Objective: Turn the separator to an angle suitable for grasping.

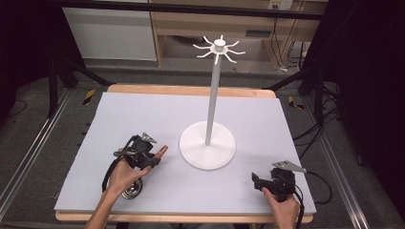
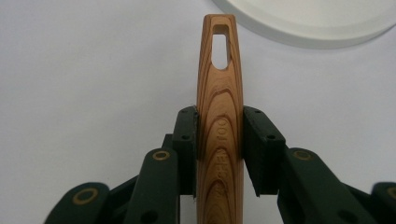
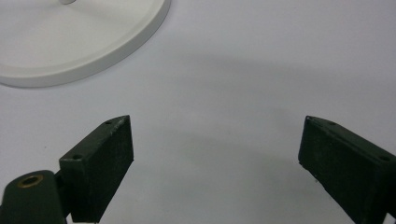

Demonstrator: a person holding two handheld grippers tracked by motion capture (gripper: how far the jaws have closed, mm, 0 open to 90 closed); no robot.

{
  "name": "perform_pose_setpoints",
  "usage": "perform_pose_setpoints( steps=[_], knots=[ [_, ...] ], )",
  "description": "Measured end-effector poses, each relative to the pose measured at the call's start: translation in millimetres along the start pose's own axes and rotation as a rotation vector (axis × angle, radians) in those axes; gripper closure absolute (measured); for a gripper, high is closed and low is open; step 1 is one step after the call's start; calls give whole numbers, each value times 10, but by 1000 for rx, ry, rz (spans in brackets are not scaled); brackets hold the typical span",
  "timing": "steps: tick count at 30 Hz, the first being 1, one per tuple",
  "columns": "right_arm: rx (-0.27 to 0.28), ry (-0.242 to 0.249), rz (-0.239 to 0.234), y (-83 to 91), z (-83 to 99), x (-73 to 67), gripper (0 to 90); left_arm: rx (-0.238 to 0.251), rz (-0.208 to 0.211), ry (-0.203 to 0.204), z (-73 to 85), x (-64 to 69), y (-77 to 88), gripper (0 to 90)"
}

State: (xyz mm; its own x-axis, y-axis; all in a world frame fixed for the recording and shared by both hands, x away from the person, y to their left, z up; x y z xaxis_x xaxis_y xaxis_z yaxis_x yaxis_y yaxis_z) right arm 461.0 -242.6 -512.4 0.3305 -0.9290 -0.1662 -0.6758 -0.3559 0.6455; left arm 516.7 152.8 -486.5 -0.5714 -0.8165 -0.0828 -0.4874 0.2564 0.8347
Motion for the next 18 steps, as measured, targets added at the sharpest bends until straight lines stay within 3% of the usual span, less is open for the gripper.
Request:
perform_pose_setpoints(
  steps=[10,12,18],
  knots=[
    [-4,-13,0,-1,6,-4,107,145,-2,38,-51,-113,471,674],
    [-4,-12,1,1,5,-1,106,158,-6,39,-50,-135,506,674],
    [5,-15,0,13,-2,10,106,254,-29,81,-47,-216,666,674]
  ],
)
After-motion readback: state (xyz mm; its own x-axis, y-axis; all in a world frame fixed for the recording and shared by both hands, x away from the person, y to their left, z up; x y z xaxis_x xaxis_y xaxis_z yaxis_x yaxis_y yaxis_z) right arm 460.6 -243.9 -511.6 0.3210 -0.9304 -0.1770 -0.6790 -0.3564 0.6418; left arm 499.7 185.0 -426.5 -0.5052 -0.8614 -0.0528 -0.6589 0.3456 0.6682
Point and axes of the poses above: each handheld gripper's, and its own axes: y roughly backward along the jaws, z roughly out of its underside, x roughly to its right, the point moved 7 cm from there along -y, roughly forward along the jaws, and after that the axes turned 8 degrees about -z, right-handed, at the moved point
